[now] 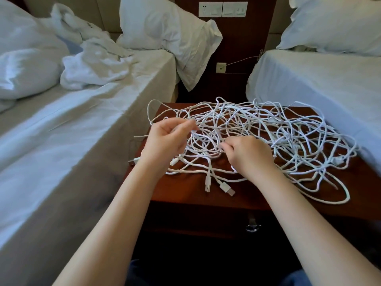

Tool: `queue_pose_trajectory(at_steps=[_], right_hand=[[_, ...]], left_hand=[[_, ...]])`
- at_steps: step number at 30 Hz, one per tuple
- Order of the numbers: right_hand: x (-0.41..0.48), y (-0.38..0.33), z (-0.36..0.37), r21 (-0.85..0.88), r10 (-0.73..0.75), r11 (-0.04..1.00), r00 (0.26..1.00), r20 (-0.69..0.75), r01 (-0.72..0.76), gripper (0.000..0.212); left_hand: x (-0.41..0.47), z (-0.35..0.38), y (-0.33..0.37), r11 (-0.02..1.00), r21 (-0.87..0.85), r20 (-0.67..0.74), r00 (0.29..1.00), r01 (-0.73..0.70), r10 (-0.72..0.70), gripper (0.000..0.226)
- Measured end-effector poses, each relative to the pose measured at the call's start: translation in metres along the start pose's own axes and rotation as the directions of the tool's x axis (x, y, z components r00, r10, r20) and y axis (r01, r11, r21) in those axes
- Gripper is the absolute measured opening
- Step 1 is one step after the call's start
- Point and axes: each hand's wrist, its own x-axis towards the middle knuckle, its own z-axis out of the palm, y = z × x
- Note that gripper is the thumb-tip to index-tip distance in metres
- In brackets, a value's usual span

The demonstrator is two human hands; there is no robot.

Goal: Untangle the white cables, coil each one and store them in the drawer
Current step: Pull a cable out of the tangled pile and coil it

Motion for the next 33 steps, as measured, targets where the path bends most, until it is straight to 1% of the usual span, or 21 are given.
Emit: queue_pose_trajectory(at_steps=[2, 4, 5, 7, 8, 9, 11, 12, 14, 15, 17, 18, 19, 21, 23, 26, 28, 30, 31, 32, 33], right_hand=[[0.002, -0.001, 0.004, -0.053, 0.048, 0.997, 0.999, -0.016, -0.049, 0.034], [0.003, 0.001, 0.007, 0.060, 0.077, 0.996, 0.990, -0.114, -0.070, 0.025], [0.003, 0.002, 0.007, 0.153, 0.045, 0.988, 0.980, -0.195, -0.014, 0.022], [0.003, 0.003, 0.005, 0.277, -0.078, 0.947, 0.955, -0.287, 0.161, 0.040], [0.003, 0.003, 0.003, 0.295, -0.153, 0.923, 0.939, -0.308, 0.247, 0.046], [0.003, 0.003, 0.002, 0.291, -0.220, 0.902, 0.919, -0.327, 0.319, 0.046], [0.001, 0.003, 0.000, 0.300, -0.296, 0.862, 0.887, -0.356, 0.408, 0.037], [0.000, 0.004, -0.001, 0.357, -0.301, 0.835, 0.891, -0.339, 0.418, 0.033], [-0.002, 0.003, -0.002, 0.516, -0.275, 0.777, 0.931, -0.239, 0.361, 0.023], [-0.002, 0.002, -0.002, 0.559, -0.270, 0.755, 0.939, -0.211, 0.343, 0.021], [-0.003, -0.001, 0.002, 0.538, -0.251, 0.752, 0.920, -0.299, 0.380, 0.031], [-0.004, -0.003, 0.003, 0.511, -0.223, 0.764, 0.904, -0.364, 0.394, 0.034], [-0.003, -0.002, 0.004, 0.491, -0.179, 0.779, 0.889, -0.421, 0.390, 0.034], [-0.001, 0.002, 0.005, 0.473, -0.062, 0.813, 0.859, -0.509, 0.339, 0.032], [0.002, 0.007, 0.005, 0.469, 0.023, 0.834, 0.831, -0.556, 0.291, 0.031], [0.003, 0.006, 0.005, 0.481, 0.057, 0.837, 0.832, -0.552, 0.262, 0.027], [0.002, 0.002, 0.006, 0.475, 0.028, 0.834, 0.839, -0.543, 0.280, 0.025], [0.000, -0.001, 0.007, 0.469, -0.042, 0.829, 0.870, -0.491, 0.305, 0.026], [-0.001, -0.001, 0.008, 0.446, -0.095, 0.838, 0.888, -0.449, 0.315, 0.025], [-0.002, -0.004, 0.009, 0.415, -0.144, 0.853, 0.907, -0.396, 0.316, 0.023], [-0.002, -0.008, 0.010, 0.398, -0.182, 0.860, 0.921, -0.343, 0.318, 0.024]], left_hand=[[-0.006, 0.005, 0.002, 0.996, 0.086, 0.123, 0.992, 0.005, -0.016, 0.027], [-0.011, 0.009, 0.006, 0.968, 0.248, 0.139, 0.990, -0.043, 0.008, 0.029], [-0.012, 0.011, 0.007, 0.944, 0.321, 0.133, 0.991, -0.075, 0.033, 0.030], [-0.014, 0.014, 0.009, 0.898, 0.423, 0.132, 0.989, -0.123, 0.073, 0.031], [-0.014, 0.014, 0.009, 0.884, 0.448, 0.137, 0.987, -0.134, 0.081, 0.032], [-0.014, 0.015, 0.010, 0.877, 0.458, 0.142, 0.986, -0.143, 0.087, 0.033], [-0.014, 0.015, 0.008, 0.863, 0.478, 0.143, 0.984, -0.163, 0.107, 0.033], [-0.013, 0.015, 0.008, 0.852, 0.492, 0.136, 0.983, -0.177, 0.125, 0.032], [-0.014, 0.015, 0.007, 0.830, 0.515, 0.117, 0.977, -0.214, 0.179, 0.033], [-0.014, 0.016, 0.006, 0.819, 0.524, 0.111, 0.972, -0.234, 0.207, 0.034], [-0.016, 0.017, 0.007, 0.805, 0.533, 0.111, 0.964, -0.261, 0.240, 0.036], [-0.016, 0.018, 0.007, 0.813, 0.525, 0.115, 0.967, -0.252, 0.226, 0.037], [-0.016, 0.018, 0.008, 0.837, 0.502, 0.125, 0.976, -0.218, 0.179, 0.039], [-0.016, 0.016, 0.009, 0.905, 0.416, 0.183, 0.983, -0.084, 0.007, 0.043], [-0.017, 0.017, 0.011, 0.949, 0.312, 0.269, 0.953, 0.052, -0.140, 0.045], [-0.021, 0.024, 0.013, 0.967, 0.204, 0.439, 0.869, 0.152, -0.229, 0.043], [-0.024, 0.028, 0.014, 0.963, 0.165, 0.566, 0.780, 0.211, -0.268, 0.042], [-0.026, 0.029, 0.016, 0.966, 0.107, 0.661, 0.709, 0.234, -0.245, 0.039], [-0.027, 0.030, 0.017, 0.972, 0.059, 0.679, 0.704, 0.229, -0.207, 0.038], [-0.027, 0.031, 0.019, 0.976, 0.000, 0.668, 0.726, 0.217, -0.162, 0.038], [-0.027, 0.032, 0.020, 0.977, -0.063, 0.626, 0.771, 0.203, -0.120, 0.038]])
